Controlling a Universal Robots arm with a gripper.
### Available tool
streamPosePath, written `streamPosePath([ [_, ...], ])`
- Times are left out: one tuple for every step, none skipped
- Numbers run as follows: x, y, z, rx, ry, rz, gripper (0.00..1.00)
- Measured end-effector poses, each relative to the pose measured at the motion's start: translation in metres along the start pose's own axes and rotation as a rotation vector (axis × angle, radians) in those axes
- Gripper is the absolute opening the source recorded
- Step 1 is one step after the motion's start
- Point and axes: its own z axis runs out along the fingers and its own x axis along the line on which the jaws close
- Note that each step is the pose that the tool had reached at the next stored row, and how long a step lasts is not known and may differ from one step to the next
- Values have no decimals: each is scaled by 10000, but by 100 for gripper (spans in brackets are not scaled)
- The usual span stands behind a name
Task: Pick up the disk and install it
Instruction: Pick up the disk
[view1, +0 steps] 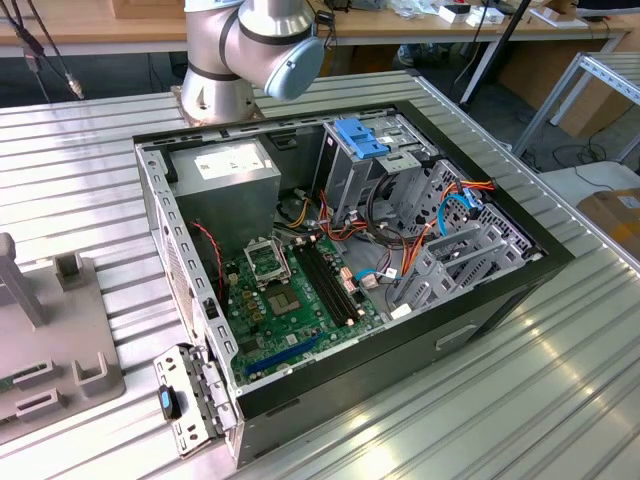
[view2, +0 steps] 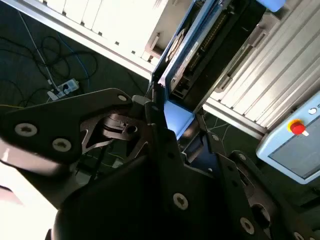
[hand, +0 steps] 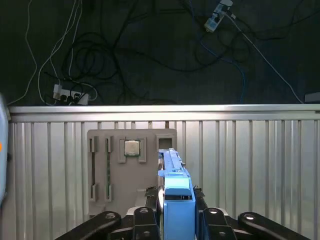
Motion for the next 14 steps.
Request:
streamPosePath([
  [0, 0, -100, -1, 0, 0, 37],
  [0, 0, -104, 2, -1, 0, 37],
  [0, 0, -105, 0, 0, 0, 37],
  [0, 0, -106, 0, 0, 0, 37],
  [0, -2, -106, 1, -1, 0, 37],
  [0, -20, -106, 1, 0, 0, 37],
  [0, -35, -106, 1, -1, 0, 37],
  [0, -44, -106, 1, -1, -1, 37],
  [-1, -66, -106, 1, -1, 0, 37],
  [-1, -78, -106, 1, -1, -1, 37],
  [-1, -93, -106, 0, 0, 0, 37],
  [-1, -117, -107, 0, 0, 0, 37],
  [-1, -137, -107, 0, 0, 0, 37],
  [-2, -152, -107, 0, 0, 0, 37],
])
